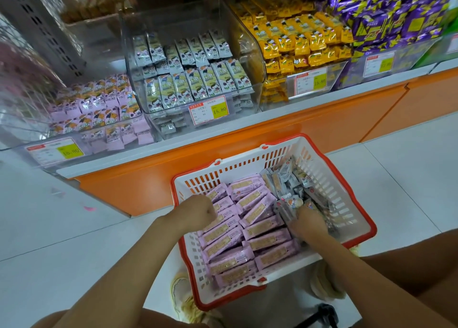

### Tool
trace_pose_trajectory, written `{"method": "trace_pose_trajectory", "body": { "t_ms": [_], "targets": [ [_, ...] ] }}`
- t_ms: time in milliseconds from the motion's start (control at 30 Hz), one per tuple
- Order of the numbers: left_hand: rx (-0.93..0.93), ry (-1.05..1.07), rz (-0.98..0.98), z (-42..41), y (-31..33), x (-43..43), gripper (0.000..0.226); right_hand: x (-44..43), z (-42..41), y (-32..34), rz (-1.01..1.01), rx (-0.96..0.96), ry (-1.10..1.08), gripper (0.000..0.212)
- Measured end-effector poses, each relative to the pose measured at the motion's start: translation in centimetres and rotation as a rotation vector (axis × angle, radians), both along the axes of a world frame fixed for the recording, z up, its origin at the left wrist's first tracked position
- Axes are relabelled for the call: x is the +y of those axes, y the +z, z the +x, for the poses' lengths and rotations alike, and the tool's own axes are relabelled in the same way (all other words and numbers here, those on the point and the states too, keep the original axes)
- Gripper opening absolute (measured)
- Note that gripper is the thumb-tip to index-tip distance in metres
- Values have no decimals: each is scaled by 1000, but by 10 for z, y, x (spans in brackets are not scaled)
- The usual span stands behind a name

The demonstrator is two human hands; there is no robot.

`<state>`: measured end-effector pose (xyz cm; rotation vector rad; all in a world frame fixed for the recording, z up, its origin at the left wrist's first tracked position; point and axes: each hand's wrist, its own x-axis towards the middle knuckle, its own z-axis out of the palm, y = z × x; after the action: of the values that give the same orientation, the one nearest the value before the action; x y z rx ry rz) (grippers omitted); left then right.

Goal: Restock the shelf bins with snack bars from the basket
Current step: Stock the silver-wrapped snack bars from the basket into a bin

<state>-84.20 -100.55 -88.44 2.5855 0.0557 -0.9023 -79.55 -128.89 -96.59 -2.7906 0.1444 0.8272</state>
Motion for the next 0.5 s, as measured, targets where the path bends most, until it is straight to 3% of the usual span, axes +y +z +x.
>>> {"method": "trace_pose_trajectory", "body": {
  "t_ms": [33,67,267,333,400,500],
  "targets": [
    [-85,30,-21,4,13,0,22,0,1,10,59,-20,5,11],
    [-189,60,-37,9,28,2,24,2,3,22,150,-37,-11,9],
    [-882,374,-167,20,148,20,15,42,23,140,552,-263,114,42],
    [-1069,526,-204,21,167,32,17,64,33,189,670,-325,142,44],
    [-1140,640,-167,26,173,46,24,88,50,226,767,-374,142,42],
    [-1059,714,-59,40,170,58,39,131,86,261,779,-456,166,44]
  ]
}}
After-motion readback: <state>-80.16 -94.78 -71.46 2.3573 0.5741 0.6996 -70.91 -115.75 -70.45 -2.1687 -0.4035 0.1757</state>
